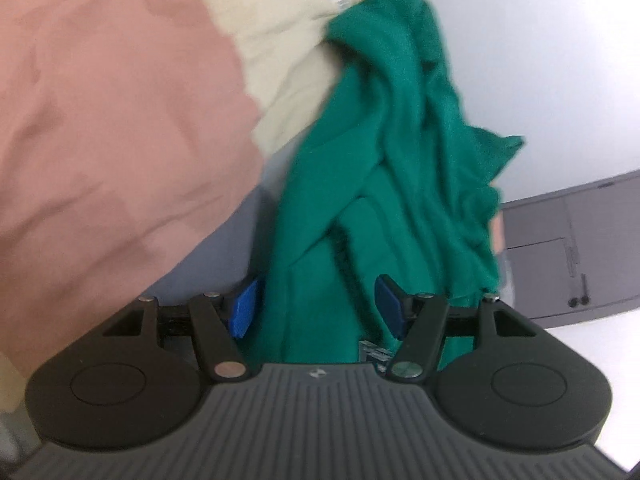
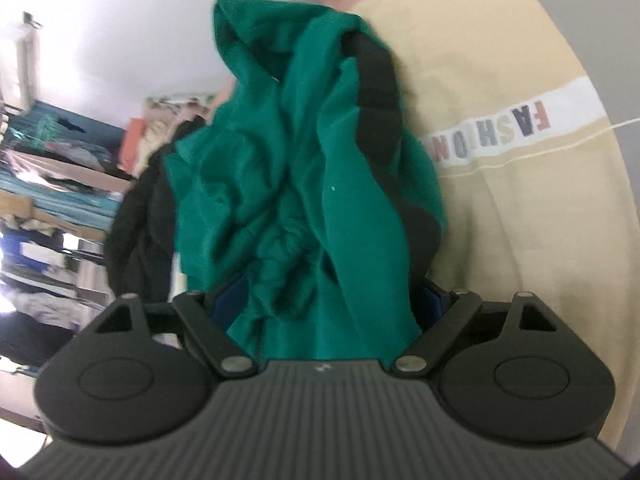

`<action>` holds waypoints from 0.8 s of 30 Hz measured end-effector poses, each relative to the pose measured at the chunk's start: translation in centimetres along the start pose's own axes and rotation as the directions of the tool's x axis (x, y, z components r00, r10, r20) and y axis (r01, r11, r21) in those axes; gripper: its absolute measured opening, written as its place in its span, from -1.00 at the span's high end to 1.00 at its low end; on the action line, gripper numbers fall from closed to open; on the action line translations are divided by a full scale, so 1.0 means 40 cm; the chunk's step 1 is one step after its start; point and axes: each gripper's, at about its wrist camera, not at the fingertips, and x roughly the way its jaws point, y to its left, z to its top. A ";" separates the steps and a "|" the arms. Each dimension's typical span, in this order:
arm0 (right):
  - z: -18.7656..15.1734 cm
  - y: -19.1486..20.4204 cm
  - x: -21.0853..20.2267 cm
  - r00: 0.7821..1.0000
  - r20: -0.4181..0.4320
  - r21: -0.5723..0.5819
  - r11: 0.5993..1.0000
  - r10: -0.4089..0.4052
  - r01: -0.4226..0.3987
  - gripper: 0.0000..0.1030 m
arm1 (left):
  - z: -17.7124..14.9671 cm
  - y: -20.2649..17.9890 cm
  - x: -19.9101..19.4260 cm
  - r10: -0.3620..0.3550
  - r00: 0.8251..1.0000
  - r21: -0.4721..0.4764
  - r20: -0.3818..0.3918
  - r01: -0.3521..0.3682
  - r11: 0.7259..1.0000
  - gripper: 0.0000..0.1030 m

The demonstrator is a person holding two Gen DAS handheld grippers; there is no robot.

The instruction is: Fold large clothes

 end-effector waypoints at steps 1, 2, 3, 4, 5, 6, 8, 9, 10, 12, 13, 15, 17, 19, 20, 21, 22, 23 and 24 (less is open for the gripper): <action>0.000 -0.004 0.007 0.999 -0.003 0.007 0.999 -0.052 0.052 -0.67 | -0.002 0.001 0.006 0.009 1.000 -0.002 -0.011 -0.009 1.000 -0.31; 0.001 -0.006 0.012 0.994 -0.003 0.006 0.994 -0.113 0.113 -0.64 | -0.002 0.000 0.005 0.012 1.000 0.004 -0.015 -0.012 1.000 -0.31; 0.006 -0.008 0.021 0.989 0.001 0.009 0.988 -0.151 0.151 -0.64 | -0.006 -0.007 0.005 0.017 1.000 0.016 -0.015 -0.017 1.000 -0.31; 0.006 -0.008 0.022 0.987 0.006 0.012 0.987 -0.160 0.160 -0.64 | -0.008 -0.013 0.006 0.015 1.000 0.025 -0.015 -0.015 1.000 -0.32; 0.005 -0.005 0.024 0.987 0.005 0.010 0.986 -0.164 0.164 -0.64 | -0.010 -0.021 0.009 -0.002 1.000 0.031 -0.021 0.003 1.000 -0.34; 0.003 0.000 0.026 0.986 0.001 0.003 0.986 -0.169 0.169 -0.64 | -0.014 -0.026 0.008 -0.032 0.999 0.036 -0.028 0.033 0.999 -0.34; -0.001 0.009 0.033 0.987 -0.016 -0.012 0.987 -0.159 0.159 -0.66 | -0.020 -0.026 0.005 -0.089 0.996 0.034 -0.033 0.090 0.995 -0.34; 0.001 0.010 0.038 0.990 -0.028 -0.016 0.990 -0.139 0.139 -0.67 | -0.022 -0.029 0.001 -0.106 0.994 0.034 -0.036 0.107 0.994 -0.34; 0.001 0.014 0.042 0.994 -0.039 -0.019 0.995 -0.104 0.103 -0.67 | -0.022 -0.030 0.000 -0.104 0.994 0.034 -0.038 0.105 0.994 -0.34; -0.002 0.010 0.032 0.999 -0.041 -0.027 0.999 -0.023 0.022 -0.67 | -0.020 -0.031 0.015 -0.057 0.997 0.032 -0.060 0.059 0.998 -0.34; -0.002 0.012 0.027 0.999 -0.042 -0.035 0.999 0.017 -0.019 -0.67 | -0.021 -0.030 0.025 -0.032 0.997 0.033 -0.075 0.035 0.999 -0.34; -0.005 0.027 0.031 0.997 -0.052 -0.064 0.996 0.055 -0.058 -0.67 | -0.022 -0.033 0.041 -0.002 0.996 0.049 -0.088 0.007 0.999 -0.35; -0.010 0.036 0.049 0.997 -0.078 -0.092 0.995 0.027 -0.034 -0.67 | -0.022 -0.040 0.044 0.008 0.996 0.060 -0.087 -0.003 0.998 -0.37; -0.009 0.029 0.073 0.993 -0.107 -0.096 0.994 -0.057 0.046 -0.62 | -0.025 -0.046 0.039 -0.003 0.997 0.074 -0.082 0.009 0.997 -0.37; -0.008 0.023 0.085 0.987 -0.114 -0.103 0.989 -0.113 0.101 -0.43 | -0.026 -0.047 0.047 -0.009 0.996 0.085 -0.086 0.017 0.996 -0.37; -0.007 0.019 0.094 0.980 -0.107 -0.108 0.982 -0.169 0.158 -0.23 | -0.028 -0.053 0.046 -0.020 0.996 0.100 -0.092 0.029 0.995 -0.37; -0.007 0.017 0.097 0.976 -0.101 -0.105 0.977 -0.195 0.185 -0.20 | -0.030 -0.055 0.048 -0.020 0.995 0.109 -0.095 0.031 0.994 -0.37; -0.009 0.023 0.100 0.973 -0.100 -0.118 0.974 -0.207 0.195 -0.19 | -0.031 -0.058 0.050 -0.016 0.995 0.114 -0.097 0.027 0.993 -0.37; -0.012 0.031 0.103 0.971 -0.097 -0.139 0.969 -0.219 0.204 -0.17 | -0.029 -0.057 0.053 -0.015 0.995 0.110 -0.099 0.026 0.994 -0.36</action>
